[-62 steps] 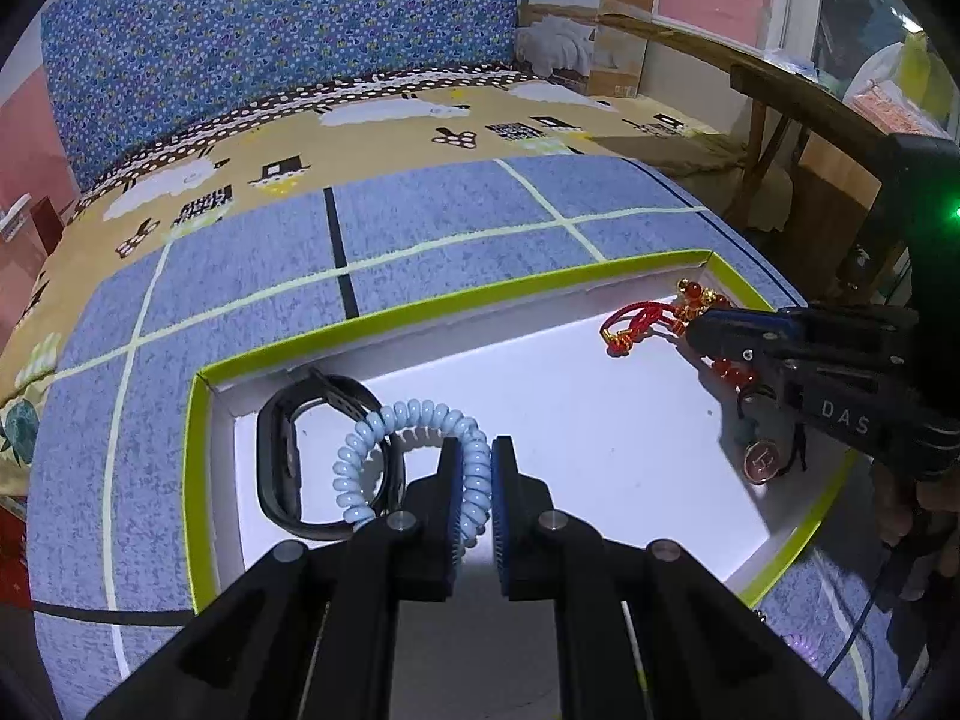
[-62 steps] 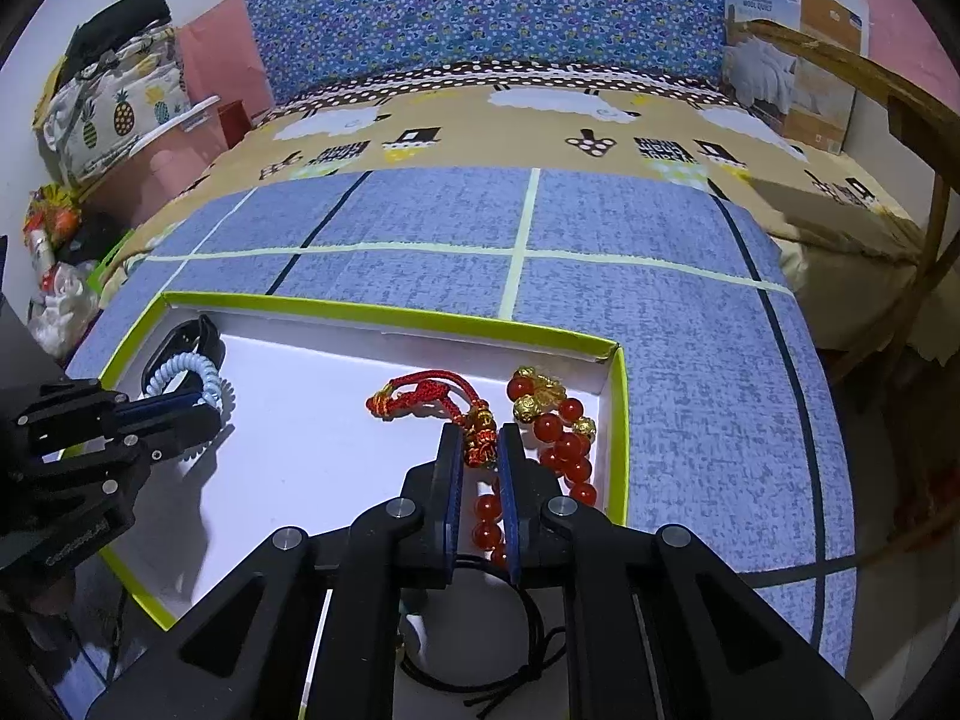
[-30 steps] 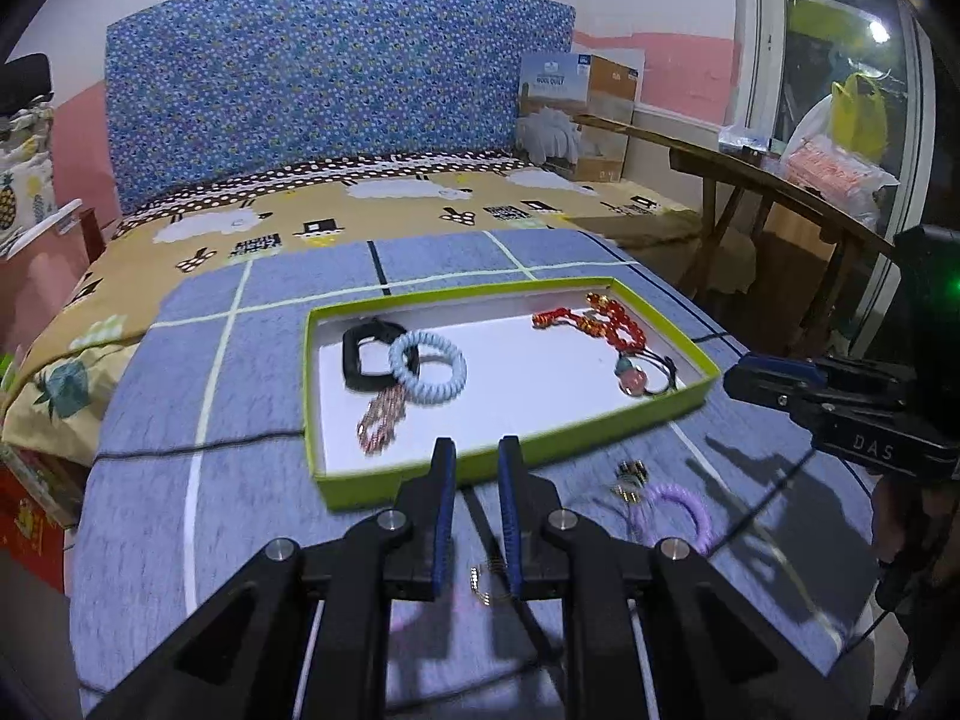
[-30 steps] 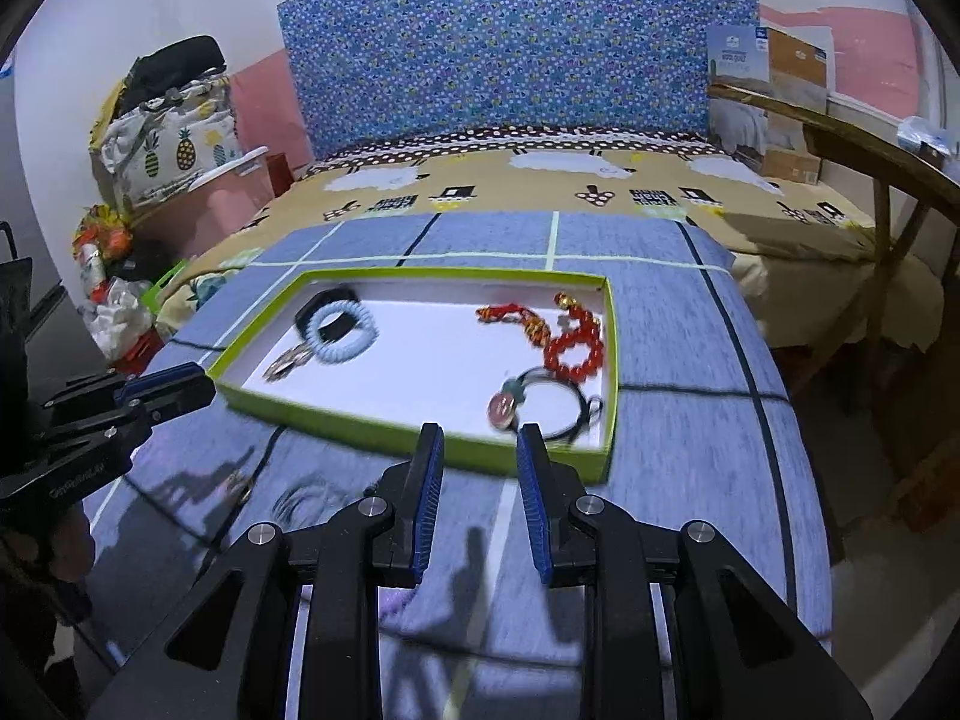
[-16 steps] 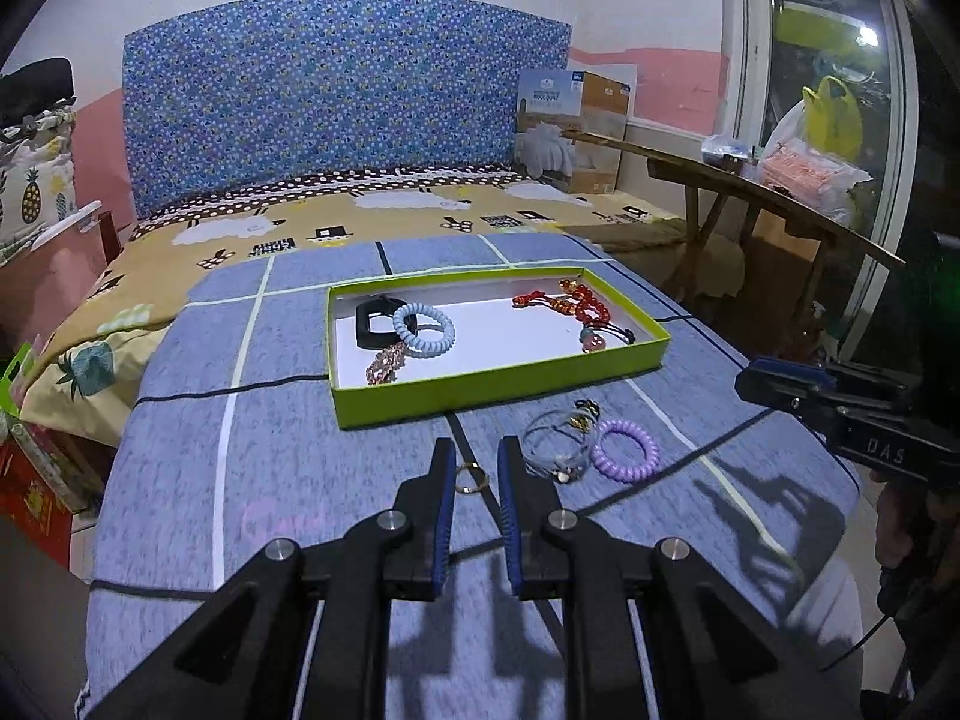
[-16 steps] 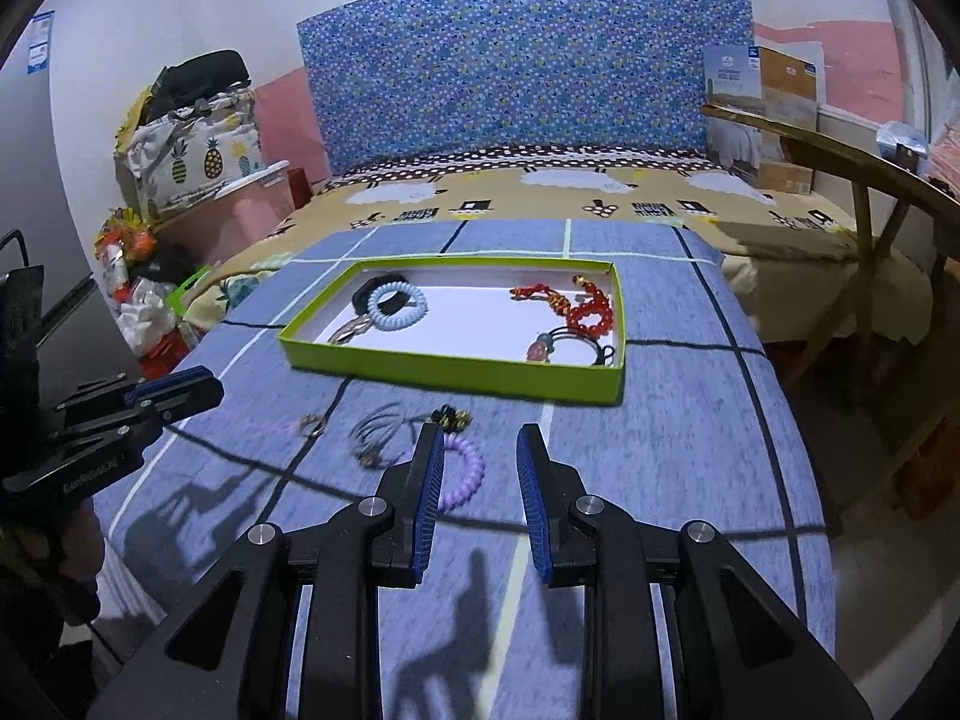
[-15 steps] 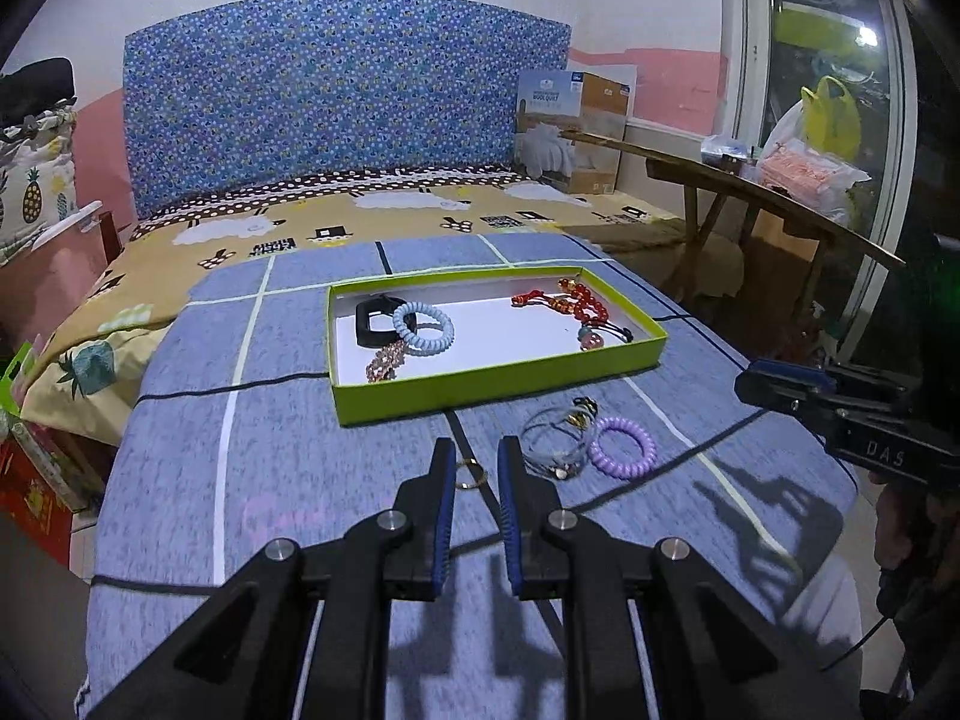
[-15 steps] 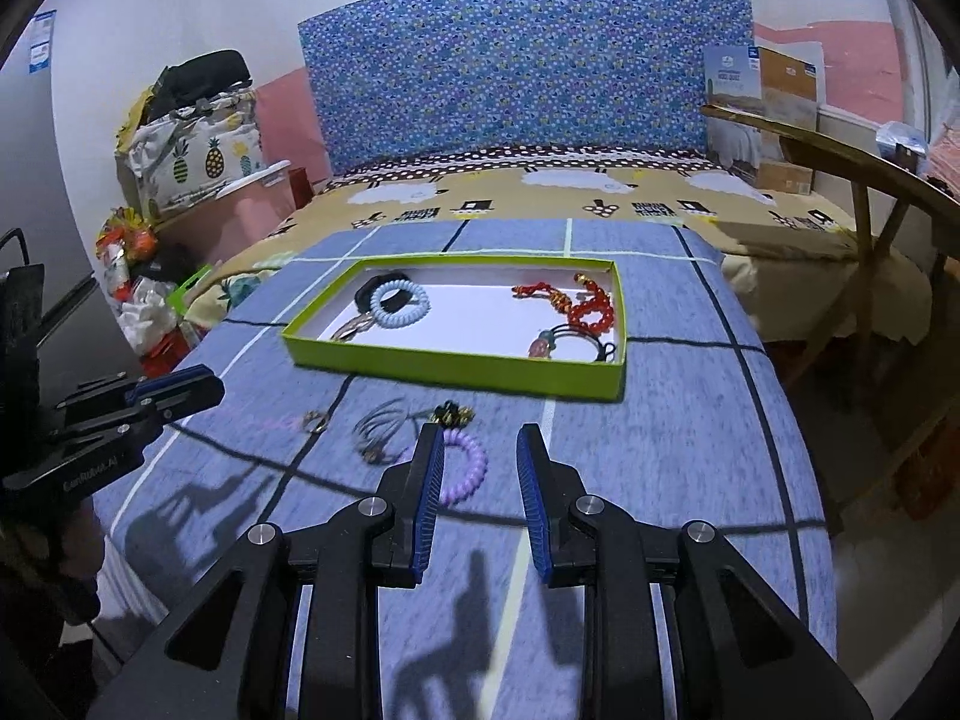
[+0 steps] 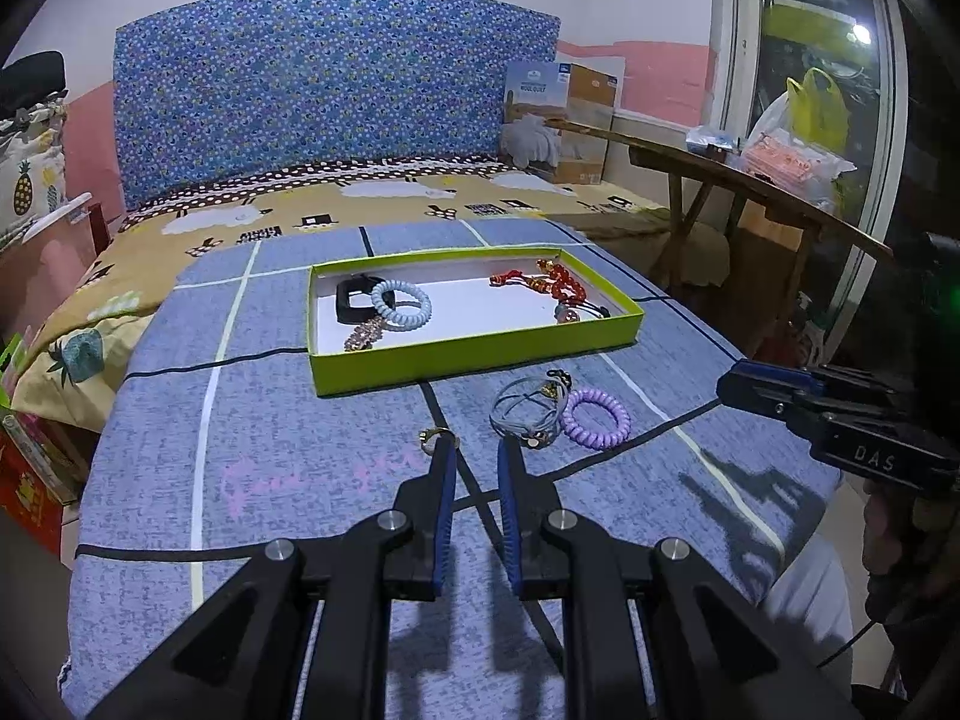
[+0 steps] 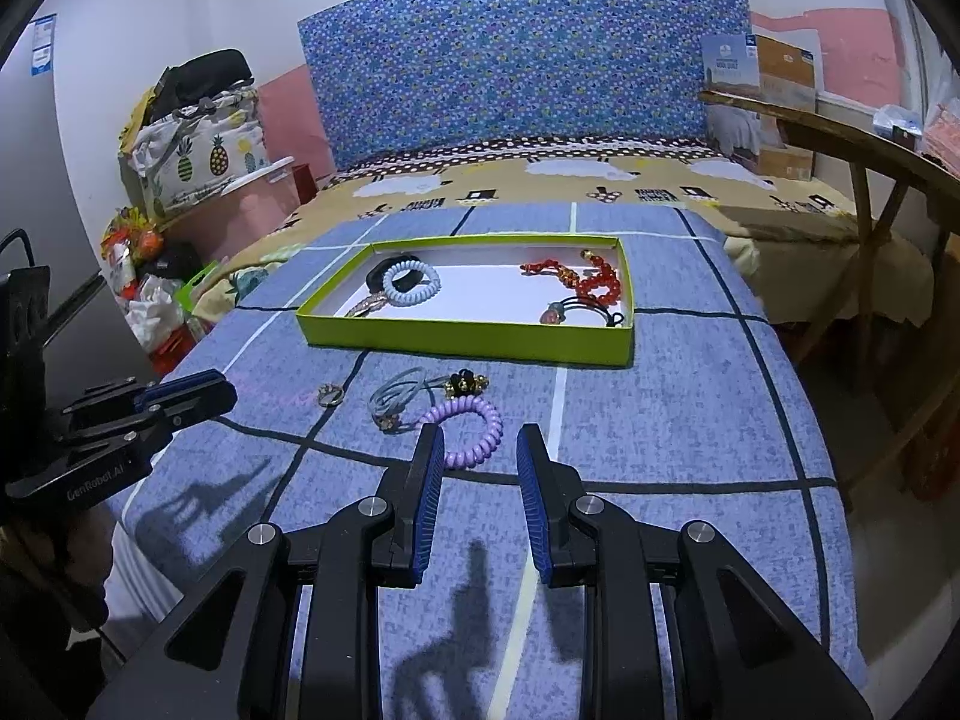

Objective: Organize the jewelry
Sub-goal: 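Grasp the gold ring with the left tool while the right tool grasps the purple coil bracelet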

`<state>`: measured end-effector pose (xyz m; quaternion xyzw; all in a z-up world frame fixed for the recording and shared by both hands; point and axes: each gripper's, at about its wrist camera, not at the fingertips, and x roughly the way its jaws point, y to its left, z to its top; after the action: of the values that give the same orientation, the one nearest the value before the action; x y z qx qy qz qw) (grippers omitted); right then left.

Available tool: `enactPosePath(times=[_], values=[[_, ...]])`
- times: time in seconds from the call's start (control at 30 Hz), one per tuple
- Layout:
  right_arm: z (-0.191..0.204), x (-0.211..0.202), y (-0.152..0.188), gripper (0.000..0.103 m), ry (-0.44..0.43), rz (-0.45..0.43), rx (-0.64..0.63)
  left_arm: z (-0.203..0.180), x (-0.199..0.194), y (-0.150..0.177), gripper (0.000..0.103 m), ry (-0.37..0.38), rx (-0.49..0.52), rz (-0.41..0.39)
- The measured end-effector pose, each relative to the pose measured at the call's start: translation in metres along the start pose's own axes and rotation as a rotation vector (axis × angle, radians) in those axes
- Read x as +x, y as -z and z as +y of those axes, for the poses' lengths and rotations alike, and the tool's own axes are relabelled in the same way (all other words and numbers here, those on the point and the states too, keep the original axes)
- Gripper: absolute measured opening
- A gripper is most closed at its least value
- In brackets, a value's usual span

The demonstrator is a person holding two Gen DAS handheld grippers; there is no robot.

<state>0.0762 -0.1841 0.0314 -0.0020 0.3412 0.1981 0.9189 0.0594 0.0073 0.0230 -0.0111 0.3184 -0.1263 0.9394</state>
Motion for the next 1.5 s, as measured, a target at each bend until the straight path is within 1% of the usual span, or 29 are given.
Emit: enactPosePath(times=[0.33, 0.47, 0.67, 0.73, 0.8, 0.9, 1.03, 1.23, 1.27, 1.3, 1.37, 1.5], values=[[-0.005, 0.018, 0.001, 0.026, 0.0, 0.038, 0.023, -0.006, 0.014, 0.0, 0.015, 0.02, 0.018, 0.035], [-0.006, 0.031, 0.0, 0.026, 0.003, 0.068, 0.029, -0.009, 0.023, -0.003, 0.019, 0.033, 0.031, 0.045], [-0.008, 0.053, 0.0, 0.026, -0.001, 0.116, 0.034, -0.013, 0.04, -0.007, 0.02, 0.062, 0.044, 0.067], [-0.009, 0.06, 0.0, 0.026, -0.002, 0.13, 0.035, -0.014, 0.045, -0.008, 0.022, 0.066, 0.045, 0.077], [-0.009, 0.066, -0.001, 0.026, -0.004, 0.143, 0.034, -0.015, 0.05, -0.009, 0.026, 0.071, 0.047, 0.082], [-0.009, 0.074, -0.002, 0.026, -0.002, 0.156, 0.027, -0.015, 0.054, -0.01, 0.027, 0.073, 0.049, 0.088], [-0.008, 0.079, -0.004, 0.026, 0.004, 0.164, 0.016, -0.009, 0.057, -0.011, 0.028, 0.056, 0.036, 0.088], [-0.003, 0.085, -0.006, 0.026, 0.023, 0.183, -0.029, 0.003, 0.06, -0.011, 0.031, 0.002, 0.016, 0.096], [-0.001, 0.085, -0.007, 0.024, 0.027, 0.186, -0.045, 0.004, 0.061, -0.011, 0.031, -0.009, 0.015, 0.1], [0.001, 0.086, -0.007, 0.017, 0.023, 0.189, -0.059, 0.005, 0.063, -0.011, 0.031, -0.022, 0.016, 0.104], [0.008, 0.087, -0.007, 0.01, 0.04, 0.195, -0.093, 0.007, 0.065, -0.011, 0.031, -0.036, 0.016, 0.111], [0.009, 0.087, -0.005, 0.009, 0.056, 0.192, -0.114, 0.01, 0.07, -0.01, 0.031, -0.049, 0.009, 0.127]])
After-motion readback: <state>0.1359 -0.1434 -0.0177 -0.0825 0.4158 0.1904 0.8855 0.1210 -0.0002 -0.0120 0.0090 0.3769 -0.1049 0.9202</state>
